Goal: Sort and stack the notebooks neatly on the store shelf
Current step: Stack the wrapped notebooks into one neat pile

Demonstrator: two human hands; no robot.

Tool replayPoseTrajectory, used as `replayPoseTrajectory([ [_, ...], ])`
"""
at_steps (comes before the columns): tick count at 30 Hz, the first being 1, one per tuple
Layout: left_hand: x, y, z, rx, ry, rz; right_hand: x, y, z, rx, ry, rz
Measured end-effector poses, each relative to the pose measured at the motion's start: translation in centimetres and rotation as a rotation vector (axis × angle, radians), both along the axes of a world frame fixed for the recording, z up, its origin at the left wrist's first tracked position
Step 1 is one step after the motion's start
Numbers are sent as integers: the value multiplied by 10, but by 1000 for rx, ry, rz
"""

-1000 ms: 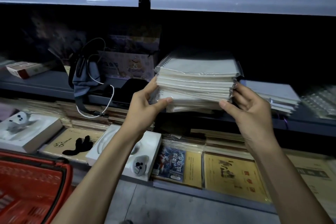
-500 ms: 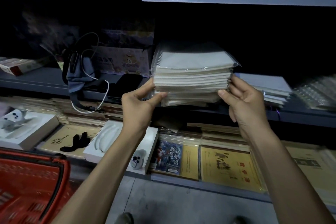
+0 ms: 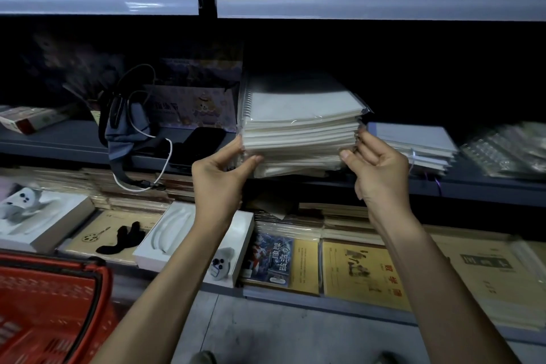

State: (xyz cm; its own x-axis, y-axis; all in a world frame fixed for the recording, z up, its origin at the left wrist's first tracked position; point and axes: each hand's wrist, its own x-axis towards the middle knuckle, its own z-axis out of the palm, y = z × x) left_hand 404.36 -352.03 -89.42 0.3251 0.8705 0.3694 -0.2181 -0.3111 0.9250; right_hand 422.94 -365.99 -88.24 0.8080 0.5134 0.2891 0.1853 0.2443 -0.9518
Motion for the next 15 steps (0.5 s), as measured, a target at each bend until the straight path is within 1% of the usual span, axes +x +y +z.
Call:
replayPoseTrajectory([
  [2,-3,-2,0,79,57,6,-1,-2,1,-19,-27,8],
  [4,-2,-6,-4,112,69,32,-5,-4,2,-28,-41,11],
  [9,8,-16,-8,37,15,136,-18,-1,0,-75,-117,4],
  [15,10,-14,-8,-92,-96,137,-20,6,-4,-19,-81,-41],
])
